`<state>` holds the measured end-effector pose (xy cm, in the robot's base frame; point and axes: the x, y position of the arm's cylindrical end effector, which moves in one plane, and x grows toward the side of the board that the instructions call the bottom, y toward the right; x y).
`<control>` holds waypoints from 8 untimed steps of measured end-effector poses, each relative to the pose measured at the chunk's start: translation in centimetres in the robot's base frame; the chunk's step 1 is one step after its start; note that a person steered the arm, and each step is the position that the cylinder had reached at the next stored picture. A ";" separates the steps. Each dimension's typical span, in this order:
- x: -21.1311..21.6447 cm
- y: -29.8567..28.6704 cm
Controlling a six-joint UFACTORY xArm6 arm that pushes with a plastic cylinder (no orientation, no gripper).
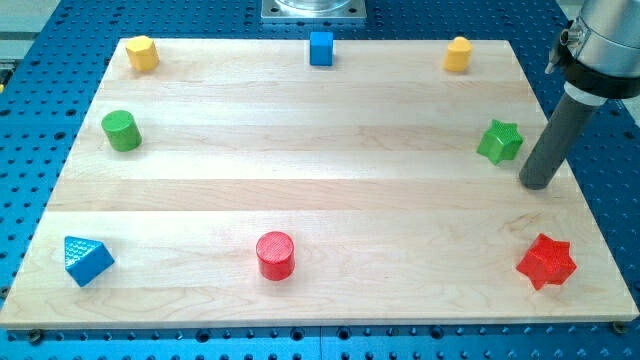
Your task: Place the cube above the green star
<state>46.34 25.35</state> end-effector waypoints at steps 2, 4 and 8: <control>0.0 -0.2; 1.2 -1.0; -16.3 -28.1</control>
<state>30.08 -2.71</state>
